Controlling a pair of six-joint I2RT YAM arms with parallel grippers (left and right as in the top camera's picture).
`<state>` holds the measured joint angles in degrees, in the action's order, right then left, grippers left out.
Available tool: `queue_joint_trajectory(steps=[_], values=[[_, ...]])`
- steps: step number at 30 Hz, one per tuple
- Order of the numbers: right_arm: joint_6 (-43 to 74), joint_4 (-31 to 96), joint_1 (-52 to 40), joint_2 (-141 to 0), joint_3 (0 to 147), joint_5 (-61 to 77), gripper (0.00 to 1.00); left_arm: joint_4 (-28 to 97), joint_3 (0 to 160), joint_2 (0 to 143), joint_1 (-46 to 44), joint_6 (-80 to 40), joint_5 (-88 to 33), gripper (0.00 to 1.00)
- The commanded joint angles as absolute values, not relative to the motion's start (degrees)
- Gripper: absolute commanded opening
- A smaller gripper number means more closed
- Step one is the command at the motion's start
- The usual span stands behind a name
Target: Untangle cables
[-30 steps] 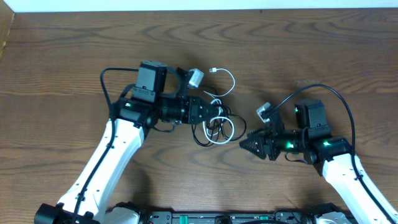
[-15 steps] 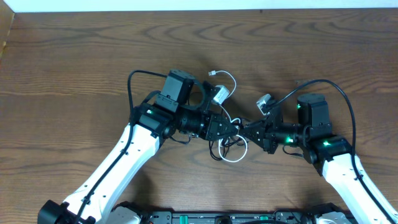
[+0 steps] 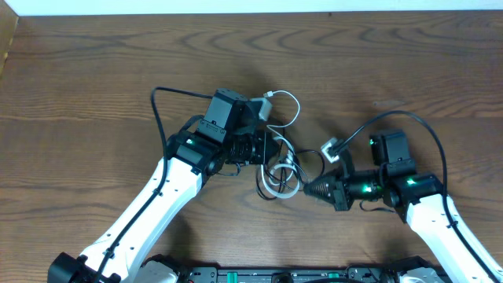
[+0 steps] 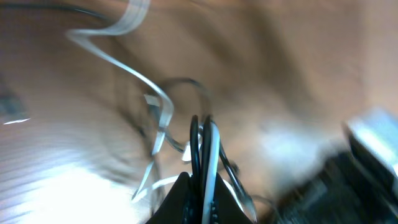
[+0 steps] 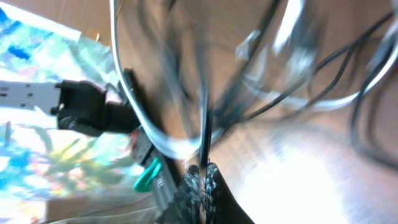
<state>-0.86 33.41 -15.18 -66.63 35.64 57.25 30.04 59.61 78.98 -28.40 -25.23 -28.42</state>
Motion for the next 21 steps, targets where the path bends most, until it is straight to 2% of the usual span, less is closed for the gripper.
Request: queue_joint_trajectory(steps=[1,3,6,9,10,11,14,18,19,21], values=[[-2.0,36.0,-16.3,-66.4,35.8,59.4,0.01,30.7,60.1,78.0,-28.2,-34.5,-11.8,0.07],[-1.8,37.6,-16.3,-66.4,35.8,57.4,0.01,30.7,60.1,78.0,-27.8,-36.4,-11.2,0.07],[1.5,39.7,-16.3,-66.4,35.8,45.8,0.01,30.8,60.1,77.6,-27.6,-36.5,-11.9,0.08],[11.9,40.8,-16.3,-66.4,35.8,28.2,0.02,30.2,60.1,76.2,-27.6,-33.9,-16.4,0.08],[14.0,40.6,-16.3,-66.4,35.8,26.3,0.07,30.0,60.1,75.7,-27.6,-32.6,-18.0,0.07],[15.1,39.5,-16.3,-66.4,35.8,26.3,0.17,29.8,60.1,74.9,-27.6,-30.5,-20.1,0.07],[10.7,33.8,-16.3,-66.4,35.8,36.7,0.31,30.2,60.1,72.3,-27.6,-24.4,-26.9,0.08],[4.6,24.8,-16.3,-66.4,35.8,51.8,0.56,33.0,60.1,69.5,-27.6,-21.2,-33.6,0.07],[3.3,21.6,-16.3,-66.4,35.8,55.9,0.6,33.9,60.1,69.2,-27.6,-21.2,-34.6,0.07],[2.5,17.8,-16.3,-66.4,35.8,59.7,0.61,35.2,60.1,69.0,-27.6,-21.2,-36.2,0.07]])
